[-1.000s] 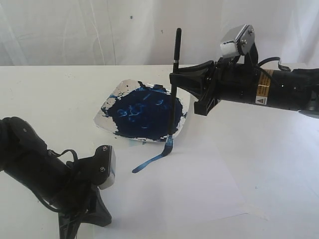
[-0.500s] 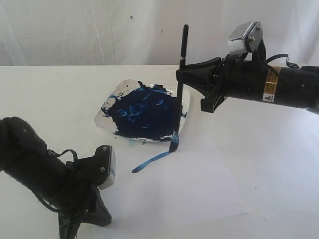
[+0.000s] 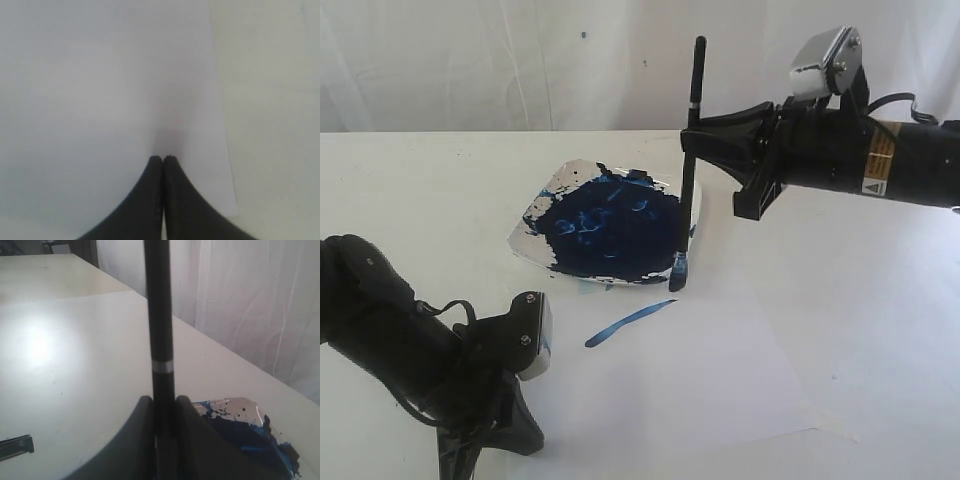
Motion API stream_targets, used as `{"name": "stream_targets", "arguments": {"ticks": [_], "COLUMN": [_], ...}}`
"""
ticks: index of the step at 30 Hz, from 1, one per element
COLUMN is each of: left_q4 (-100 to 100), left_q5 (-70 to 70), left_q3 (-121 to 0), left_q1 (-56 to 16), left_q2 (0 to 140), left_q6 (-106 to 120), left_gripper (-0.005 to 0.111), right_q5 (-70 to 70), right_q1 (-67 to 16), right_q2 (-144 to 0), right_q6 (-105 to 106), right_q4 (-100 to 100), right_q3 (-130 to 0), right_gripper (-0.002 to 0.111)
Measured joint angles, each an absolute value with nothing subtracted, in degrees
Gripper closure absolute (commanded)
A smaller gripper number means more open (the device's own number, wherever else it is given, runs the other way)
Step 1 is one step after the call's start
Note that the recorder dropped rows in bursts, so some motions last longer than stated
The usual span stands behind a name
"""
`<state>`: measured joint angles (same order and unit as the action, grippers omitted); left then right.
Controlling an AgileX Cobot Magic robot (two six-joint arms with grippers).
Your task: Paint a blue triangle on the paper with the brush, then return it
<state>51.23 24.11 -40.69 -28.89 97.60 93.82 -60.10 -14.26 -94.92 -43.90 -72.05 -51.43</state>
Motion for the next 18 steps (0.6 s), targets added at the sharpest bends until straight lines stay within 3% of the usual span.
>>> {"name": "stream_targets", "arguments": {"ticks": [9, 18], "left_q4": [51.1, 51.1], "left_q5": [25.2, 25.3], "left_q3": [-40.7, -40.7], "left_q1": [-28.9, -28.9], "left_q2": [97.7, 97.7], "left_q6": [93.8, 93.8], "left_gripper": [0.107, 0.107], "right_q5": [-58.2, -31.9], "right_q1": [-15.5, -30.9], "right_q2": [-85.2, -76.6], "right_q6": [-51.7, -63.3], "right_q4": [-74.8, -66.3], "right_q3": [-51.2, -47.4], "right_gripper": [0.108, 0.108]}}
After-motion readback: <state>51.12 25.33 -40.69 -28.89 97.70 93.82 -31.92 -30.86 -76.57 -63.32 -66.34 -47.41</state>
